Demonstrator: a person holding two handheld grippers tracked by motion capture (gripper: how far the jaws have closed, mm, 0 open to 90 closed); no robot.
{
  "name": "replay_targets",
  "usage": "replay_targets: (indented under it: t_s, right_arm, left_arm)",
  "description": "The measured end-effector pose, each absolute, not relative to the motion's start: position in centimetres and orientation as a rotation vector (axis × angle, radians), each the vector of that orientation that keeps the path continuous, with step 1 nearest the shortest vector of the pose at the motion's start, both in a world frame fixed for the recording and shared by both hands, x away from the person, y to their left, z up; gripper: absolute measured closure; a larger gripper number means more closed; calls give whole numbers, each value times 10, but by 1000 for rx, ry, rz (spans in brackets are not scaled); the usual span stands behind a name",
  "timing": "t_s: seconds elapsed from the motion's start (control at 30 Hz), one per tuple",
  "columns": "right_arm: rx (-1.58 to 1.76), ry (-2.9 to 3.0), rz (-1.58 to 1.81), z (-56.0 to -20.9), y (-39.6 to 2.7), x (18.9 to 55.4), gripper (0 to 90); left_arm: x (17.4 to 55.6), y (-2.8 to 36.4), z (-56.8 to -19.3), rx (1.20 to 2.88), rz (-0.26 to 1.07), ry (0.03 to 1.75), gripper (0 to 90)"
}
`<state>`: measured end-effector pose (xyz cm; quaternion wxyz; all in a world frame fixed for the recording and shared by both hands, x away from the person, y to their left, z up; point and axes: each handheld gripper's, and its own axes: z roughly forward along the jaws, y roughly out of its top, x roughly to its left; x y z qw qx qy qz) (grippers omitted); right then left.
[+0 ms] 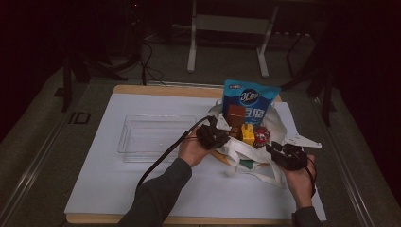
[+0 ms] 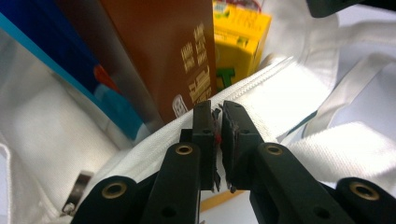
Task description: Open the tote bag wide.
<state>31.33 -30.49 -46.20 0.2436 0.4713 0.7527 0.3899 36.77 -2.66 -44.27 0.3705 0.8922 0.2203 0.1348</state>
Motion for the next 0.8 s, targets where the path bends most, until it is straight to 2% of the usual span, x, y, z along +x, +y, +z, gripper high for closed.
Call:
replay_targets:
  t_s: [0.53, 0.73, 0.8]
  right_arm:
    - [1180, 2195, 1120, -479, -266, 307, 691]
    - [1196, 2248, 1072, -496, -255, 317, 749]
    - [1192, 2272, 1018, -509, -247, 322, 797]
  left_arm:
    - [364, -40, -477, 2386, 353, 620, 855]
    - [364, -38, -482, 2393, 337, 625, 852]
    - [363, -36, -481, 2390, 323, 623, 852]
